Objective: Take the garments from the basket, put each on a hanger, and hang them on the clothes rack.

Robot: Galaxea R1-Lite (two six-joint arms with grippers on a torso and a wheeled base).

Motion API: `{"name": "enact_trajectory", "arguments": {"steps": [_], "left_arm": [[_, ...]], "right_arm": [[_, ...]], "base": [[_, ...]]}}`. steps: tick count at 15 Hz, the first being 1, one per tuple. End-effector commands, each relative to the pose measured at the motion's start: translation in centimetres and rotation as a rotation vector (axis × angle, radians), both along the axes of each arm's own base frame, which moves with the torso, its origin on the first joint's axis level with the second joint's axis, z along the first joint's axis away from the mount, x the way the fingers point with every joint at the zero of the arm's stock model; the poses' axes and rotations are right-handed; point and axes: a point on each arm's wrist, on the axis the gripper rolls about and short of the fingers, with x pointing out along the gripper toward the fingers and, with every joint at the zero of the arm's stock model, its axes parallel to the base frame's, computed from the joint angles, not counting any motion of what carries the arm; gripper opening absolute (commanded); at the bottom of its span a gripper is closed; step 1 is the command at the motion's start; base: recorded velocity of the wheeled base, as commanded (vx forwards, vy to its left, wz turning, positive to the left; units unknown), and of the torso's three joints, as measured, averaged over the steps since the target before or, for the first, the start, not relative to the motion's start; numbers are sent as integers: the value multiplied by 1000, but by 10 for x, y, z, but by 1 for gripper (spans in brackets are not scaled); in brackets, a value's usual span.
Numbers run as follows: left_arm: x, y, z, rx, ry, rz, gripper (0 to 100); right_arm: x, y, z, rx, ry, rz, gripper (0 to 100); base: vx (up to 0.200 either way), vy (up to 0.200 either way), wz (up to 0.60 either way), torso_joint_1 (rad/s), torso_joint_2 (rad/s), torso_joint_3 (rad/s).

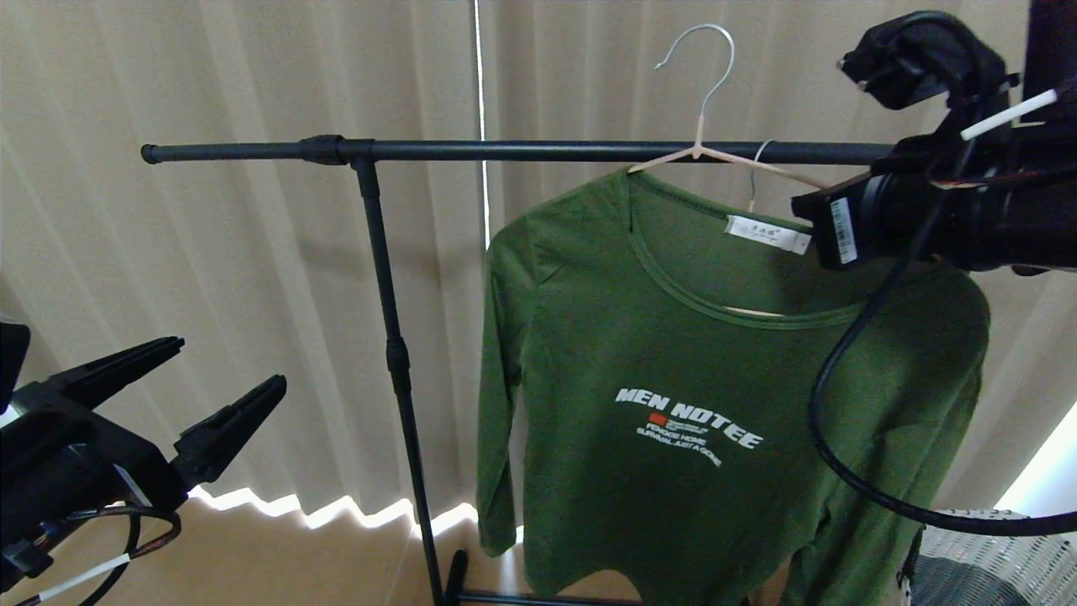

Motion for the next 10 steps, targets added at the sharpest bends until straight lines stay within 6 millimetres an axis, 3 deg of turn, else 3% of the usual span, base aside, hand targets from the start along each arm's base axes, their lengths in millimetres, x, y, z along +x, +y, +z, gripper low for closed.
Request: {"name": "enact_trajectory", "arguments": {"steps": [1, 3, 10], "left_arm": [[0, 0, -1, 1, 2, 0, 100], [1, 0, -1, 2, 8, -1, 100], [4, -2, -2, 7, 18, -7, 100]], "right_arm": [[29, 22, -26, -27, 72, -22, 0], [44, 30, -31, -32, 69, -86, 0], [64, 38, -35, -62, 45, -202, 0]], "base": [[0, 0, 0, 0, 0, 0], [0, 0, 0, 0, 0, 0], [0, 0, 0, 0, 0, 0]]}}
